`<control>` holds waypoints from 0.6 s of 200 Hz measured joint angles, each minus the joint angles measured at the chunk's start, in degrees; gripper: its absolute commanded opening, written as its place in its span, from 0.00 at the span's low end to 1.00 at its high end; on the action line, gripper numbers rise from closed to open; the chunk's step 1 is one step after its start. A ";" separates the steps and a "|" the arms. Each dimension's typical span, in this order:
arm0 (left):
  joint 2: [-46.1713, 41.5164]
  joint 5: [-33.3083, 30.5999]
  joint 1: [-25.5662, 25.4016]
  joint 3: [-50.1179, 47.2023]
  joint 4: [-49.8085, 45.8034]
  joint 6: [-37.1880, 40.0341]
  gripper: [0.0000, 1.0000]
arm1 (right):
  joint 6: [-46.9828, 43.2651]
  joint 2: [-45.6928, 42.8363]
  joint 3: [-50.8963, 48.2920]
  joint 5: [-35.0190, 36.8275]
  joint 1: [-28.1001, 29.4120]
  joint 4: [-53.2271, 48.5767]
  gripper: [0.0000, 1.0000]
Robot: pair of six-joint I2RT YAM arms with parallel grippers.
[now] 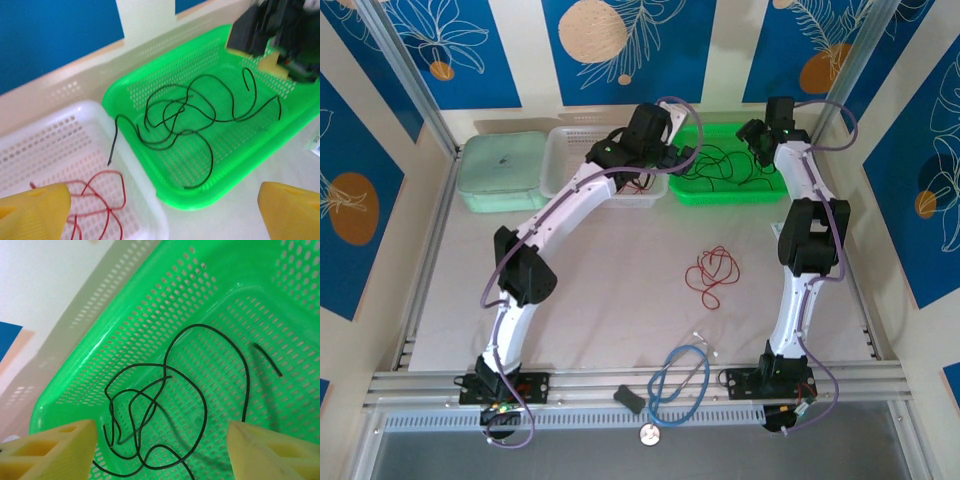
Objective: Untangle the cables
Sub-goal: Place the cable into the container, then move the cable into the container.
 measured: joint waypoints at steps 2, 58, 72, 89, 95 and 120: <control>-0.20 -0.02 0.04 -0.28 -0.17 -0.04 0.91 | -0.11 0.00 0.31 0.09 0.00 -0.35 0.73; -2.97 4.31 2.80 -5.14 -3.63 -6.91 0.77 | -10.16 0.13 12.79 -2.62 1.22 -14.88 0.68; -5.70 4.76 3.21 -10.10 -3.17 -8.07 0.77 | -12.94 0.96 17.05 -4.59 2.78 -17.94 0.65; -9.86 4.76 3.48 -16.06 -2.34 -9.07 0.78 | -14.84 2.60 21.64 -7.34 5.97 -20.17 0.62; -11.37 4.74 3.48 -17.73 -2.21 -9.22 0.79 | -15.32 3.23 22.64 -8.28 7.30 -20.48 0.62; -19.23 4.52 3.67 -23.89 -1.01 -9.49 0.80 | -15.76 6.82 24.76 -12.63 12.87 -20.68 0.57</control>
